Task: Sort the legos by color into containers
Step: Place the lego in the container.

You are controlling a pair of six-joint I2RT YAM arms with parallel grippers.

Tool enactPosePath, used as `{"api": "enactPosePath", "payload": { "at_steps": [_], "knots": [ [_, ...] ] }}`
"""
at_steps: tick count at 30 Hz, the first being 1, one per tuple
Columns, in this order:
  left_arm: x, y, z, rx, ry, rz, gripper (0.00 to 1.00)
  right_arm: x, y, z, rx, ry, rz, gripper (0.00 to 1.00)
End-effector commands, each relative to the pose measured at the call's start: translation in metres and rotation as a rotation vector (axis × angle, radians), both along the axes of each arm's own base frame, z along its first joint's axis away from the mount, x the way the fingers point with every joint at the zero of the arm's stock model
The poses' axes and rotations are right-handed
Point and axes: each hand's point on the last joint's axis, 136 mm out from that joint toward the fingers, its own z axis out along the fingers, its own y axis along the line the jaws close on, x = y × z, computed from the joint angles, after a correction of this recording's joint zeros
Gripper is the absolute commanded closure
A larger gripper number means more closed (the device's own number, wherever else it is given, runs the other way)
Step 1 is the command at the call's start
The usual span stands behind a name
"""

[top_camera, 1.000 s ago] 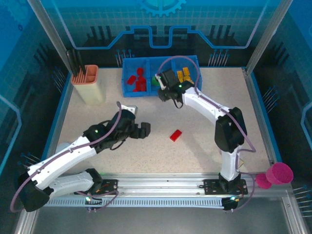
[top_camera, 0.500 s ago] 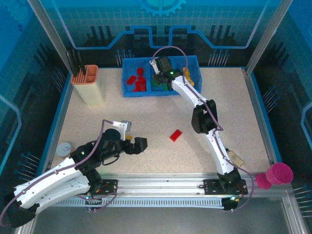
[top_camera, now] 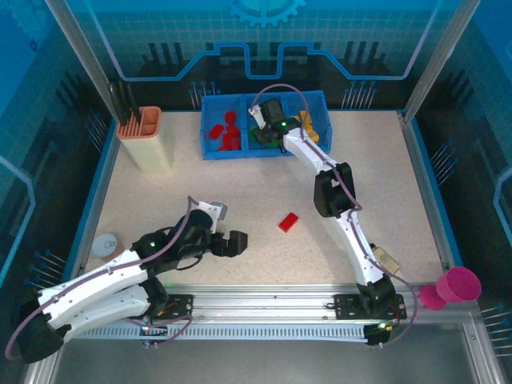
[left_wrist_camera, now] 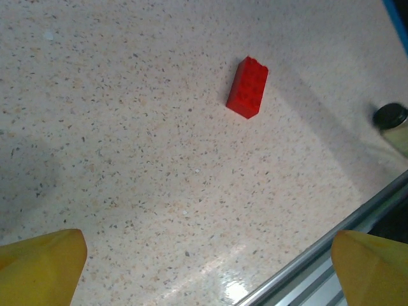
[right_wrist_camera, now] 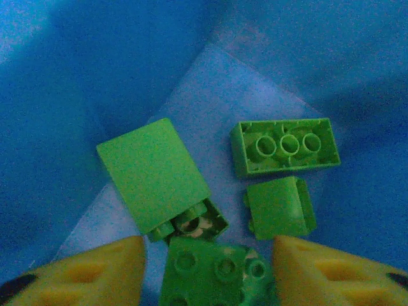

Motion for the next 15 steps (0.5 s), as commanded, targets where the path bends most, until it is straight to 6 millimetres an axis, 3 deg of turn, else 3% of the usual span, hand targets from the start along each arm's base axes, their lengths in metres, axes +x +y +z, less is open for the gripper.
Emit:
{"api": "enactPosePath", "payload": {
  "at_steps": [1,9,15],
  "knots": [
    [0.013,-0.021,0.024,0.000,-0.107,-0.089,0.00,-0.003,-0.001,0.074,0.050,-0.109,0.033,0.34],
    [0.026,-0.069,0.009,0.032,-0.102,-0.214,0.01,-0.041,-0.014,0.172,0.114,-0.214,0.073,0.19],
    [0.035,-0.107,-0.029,0.240,-0.120,-0.321,0.04,-0.090,-0.053,0.213,0.164,-0.228,0.004,0.14]
  ]
}}
